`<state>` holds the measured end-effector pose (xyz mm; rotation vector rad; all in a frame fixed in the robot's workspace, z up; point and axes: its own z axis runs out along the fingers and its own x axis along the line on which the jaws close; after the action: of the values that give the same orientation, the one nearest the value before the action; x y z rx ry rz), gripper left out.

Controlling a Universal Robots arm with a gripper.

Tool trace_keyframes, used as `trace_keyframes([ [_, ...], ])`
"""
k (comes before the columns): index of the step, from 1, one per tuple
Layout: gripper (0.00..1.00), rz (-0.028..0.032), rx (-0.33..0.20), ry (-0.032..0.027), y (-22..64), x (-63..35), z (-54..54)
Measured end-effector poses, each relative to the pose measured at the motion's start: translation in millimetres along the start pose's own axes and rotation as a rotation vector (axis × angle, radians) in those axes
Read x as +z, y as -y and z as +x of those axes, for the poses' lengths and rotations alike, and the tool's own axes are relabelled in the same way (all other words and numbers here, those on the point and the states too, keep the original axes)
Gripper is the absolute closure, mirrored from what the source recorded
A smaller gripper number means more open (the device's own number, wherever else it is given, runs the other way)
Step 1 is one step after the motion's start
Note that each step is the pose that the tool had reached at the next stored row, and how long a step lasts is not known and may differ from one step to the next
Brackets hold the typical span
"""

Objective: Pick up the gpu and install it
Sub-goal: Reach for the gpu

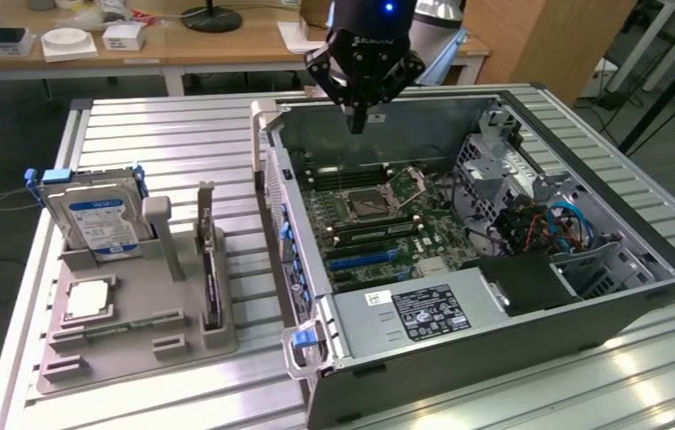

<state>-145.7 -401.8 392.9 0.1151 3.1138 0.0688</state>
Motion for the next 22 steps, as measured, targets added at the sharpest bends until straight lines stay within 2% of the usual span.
trace_keyframes([
  [4,0.89,-0.0001,0.000,0.0000,1.2,-0.1,9.4],
  [12,0.89,0.0000,0.000,0.0000,4.4,-0.6,40.5],
  [22,0.89,-0.0001,0.000,0.0000,8.3,-1.1,74.3],
])
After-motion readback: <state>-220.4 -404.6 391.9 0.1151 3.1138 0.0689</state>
